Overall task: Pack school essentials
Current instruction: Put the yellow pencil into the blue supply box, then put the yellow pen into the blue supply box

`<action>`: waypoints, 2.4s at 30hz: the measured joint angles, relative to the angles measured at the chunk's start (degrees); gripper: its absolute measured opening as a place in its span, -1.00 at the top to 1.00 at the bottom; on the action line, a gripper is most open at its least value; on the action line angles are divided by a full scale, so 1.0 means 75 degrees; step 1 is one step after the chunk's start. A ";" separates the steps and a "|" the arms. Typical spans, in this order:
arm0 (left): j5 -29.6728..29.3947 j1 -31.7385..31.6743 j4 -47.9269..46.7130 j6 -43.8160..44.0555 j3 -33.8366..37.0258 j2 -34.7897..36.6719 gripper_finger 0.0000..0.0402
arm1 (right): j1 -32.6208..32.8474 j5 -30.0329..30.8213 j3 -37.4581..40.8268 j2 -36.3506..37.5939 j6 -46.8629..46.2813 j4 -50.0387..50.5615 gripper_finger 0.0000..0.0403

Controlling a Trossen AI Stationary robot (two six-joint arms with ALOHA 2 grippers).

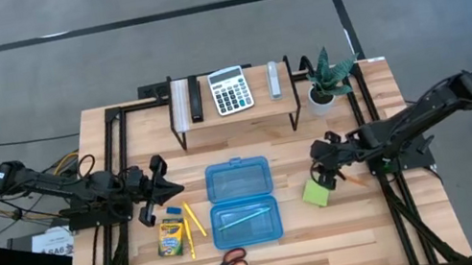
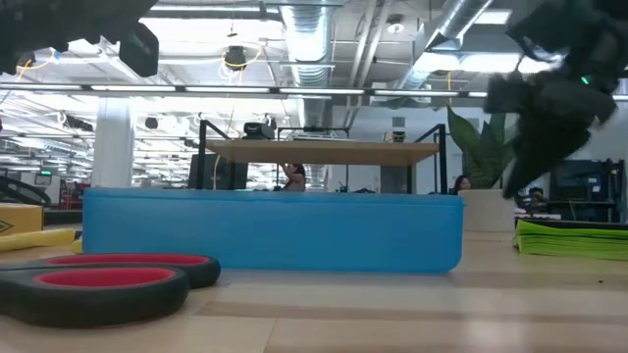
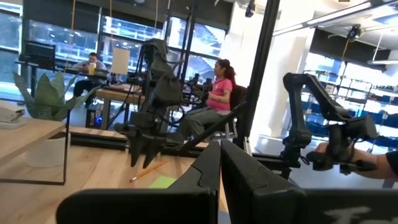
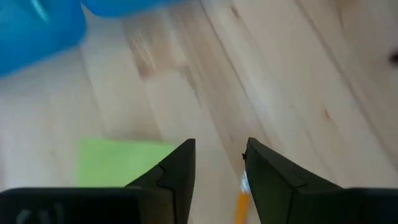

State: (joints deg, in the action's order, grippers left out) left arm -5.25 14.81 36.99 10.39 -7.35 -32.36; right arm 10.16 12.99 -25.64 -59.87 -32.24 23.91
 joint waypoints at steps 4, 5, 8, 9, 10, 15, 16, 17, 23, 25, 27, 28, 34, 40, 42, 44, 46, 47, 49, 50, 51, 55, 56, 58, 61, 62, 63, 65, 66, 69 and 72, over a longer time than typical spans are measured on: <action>-0.0004 0.0000 0.0000 -0.0008 0.0000 0.0000 1.00 | -0.0137 0.0003 0.0892 0.0353 -0.0380 -0.0519 0.21; -0.0006 0.0000 0.0000 -0.0012 0.0000 -0.0002 1.00 | -0.0172 0.0002 0.1075 0.0434 -0.0396 -0.0777 0.21; -0.0097 0.0000 0.0012 -0.0009 0.0000 -0.0003 1.00 | -0.0311 -0.0003 0.1454 0.0561 -0.0433 -0.1270 0.21; -0.0152 0.0000 0.0011 -0.0009 0.0000 -0.0001 1.00 | -0.0368 0.0001 0.1534 0.0587 -0.0427 -0.1336 0.21; -0.0170 0.0000 0.0012 -0.0012 0.0000 0.0000 1.00 | -0.0436 0.0006 0.1597 0.0593 -0.0415 -0.1356 0.21; -0.0193 0.0000 0.0045 -0.0012 0.0000 -0.0001 1.00 | -0.0774 0.0061 0.1756 0.0587 -0.0297 -0.1306 0.21; -0.0167 0.0000 0.0074 -0.0029 0.0000 -0.0003 1.00 | -0.0835 0.0061 0.1767 0.0587 -0.0293 -0.1313 0.21; -0.0076 0.0000 0.0119 -0.0060 0.0000 -0.0003 1.00 | -0.0893 0.0057 0.1792 0.0587 -0.0297 -0.1340 0.21; 0.0213 0.0000 0.0438 -0.0126 0.0000 0.0017 1.00 | -0.1035 -0.0178 0.1823 0.0593 -0.0383 -0.1355 0.21; 0.0211 0.0000 0.0452 -0.0245 0.0000 0.0015 1.00 | -0.1032 -0.0167 0.1823 0.0592 -0.0475 -0.1347 0.21; 0.0202 0.0000 0.0503 -0.0442 0.0000 0.0015 1.00 | -0.1032 -0.0107 0.1823 0.0510 -0.0494 -0.1344 0.23; 0.0163 0.0000 0.0551 -0.0476 0.0000 0.0015 1.00 | -0.1045 -0.0084 0.1818 0.0449 -0.0499 -0.1343 0.26; 0.0058 0.0000 0.0608 -0.0353 0.0000 0.0015 1.00 | -0.1065 0.0069 0.1780 -0.0038 -0.0705 -0.1340 0.51; 0.0048 0.0000 0.0606 -0.0310 0.0000 0.0015 1.00 | -0.1064 0.0091 0.1788 -0.0176 -0.0727 -0.1577 0.80; 0.0048 0.0000 0.0606 -0.0309 0.0000 0.0015 1.00 | -0.1063 0.0017 0.1771 -0.0156 -0.0712 -0.1651 0.90; 0.0042 0.0000 0.0605 -0.0303 0.0000 0.0015 1.00 | -0.1067 -0.0041 0.1687 -0.0152 -0.0650 -0.1642 0.96; 0.0042 0.0000 0.0603 -0.0303 0.0000 0.0015 1.00 | -0.1067 -0.0067 0.1586 -0.0157 -0.0632 -0.1619 0.96; 0.0042 0.0000 0.0603 -0.0300 0.0000 0.0015 1.00 | -0.1067 -0.0129 0.1522 -0.0174 -0.0575 -0.1595 0.95; 0.0042 0.0000 0.0595 -0.0300 0.0000 0.0015 1.00 | -0.1065 -0.0284 0.1400 -0.0186 -0.0464 -0.1578 0.96; 0.0042 0.0000 0.0572 -0.0300 0.0000 0.0015 1.00 | -0.1059 -0.0335 0.1338 -0.0194 -0.0425 -0.1568 0.98; 0.0042 0.0000 0.0532 -0.0299 0.0000 0.0015 1.00 | -0.1058 -0.0353 0.1279 -0.0191 -0.0358 -0.1550 0.99; 0.0042 0.0000 0.0435 -0.0163 0.0000 0.0015 1.00 | -0.1058 -0.0364 0.0995 -0.0185 -0.0199 -0.1589 0.99; 0.0042 0.0000 0.0398 -0.0113 0.0000 0.0015 1.00 | -0.1058 -0.0365 0.0931 -0.0185 -0.0131 -0.1593 0.99; 0.0042 0.0000 0.0324 -0.0046 0.0000 0.0012 1.00 | -0.1058 -0.0370 0.0789 -0.0183 -0.0076 -0.1600 0.99; 0.0045 0.0000 0.0321 -0.0029 0.0000 0.0012 1.00 | -0.1058 -0.0405 0.0560 -0.0179 0.0043 -0.1620 0.99; 0.0043 0.0000 0.0326 -0.0027 0.0000 0.0012 1.00 | -0.1058 -0.0422 0.0470 -0.0179 0.0091 -0.1617 0.99; 0.0042 0.0000 0.0334 -0.0026 0.0000 0.0012 1.00 | -0.1058 -0.0473 0.0380 -0.0176 0.0145 -0.1613 0.99; 0.0043 0.0000 0.0352 -0.0027 0.0000 0.0013 1.00 | -0.1058 -0.0555 0.0234 -0.0173 0.0316 -0.1621 0.99; 0.0046 0.0000 0.0353 -0.0039 0.0000 0.0012 1.00 | -0.1057 -0.0570 0.0172 -0.0173 0.0375 -0.1620 0.99; 0.0157 0.0000 0.0421 -0.0124 0.0000 0.0012 1.00 | -0.1055 -0.0610 0.0067 -0.0170 0.0543 -0.1718 0.94; 0.0211 0.0000 0.0586 -0.0126 0.0000 0.0015 1.00 | -0.1058 -0.0896 0.0054 -0.0168 0.0567 -0.1919 0.83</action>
State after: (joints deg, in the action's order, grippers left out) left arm -3.66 14.81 41.39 9.45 -7.35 -32.24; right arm 2.22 6.27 -25.23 -61.12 -27.98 9.52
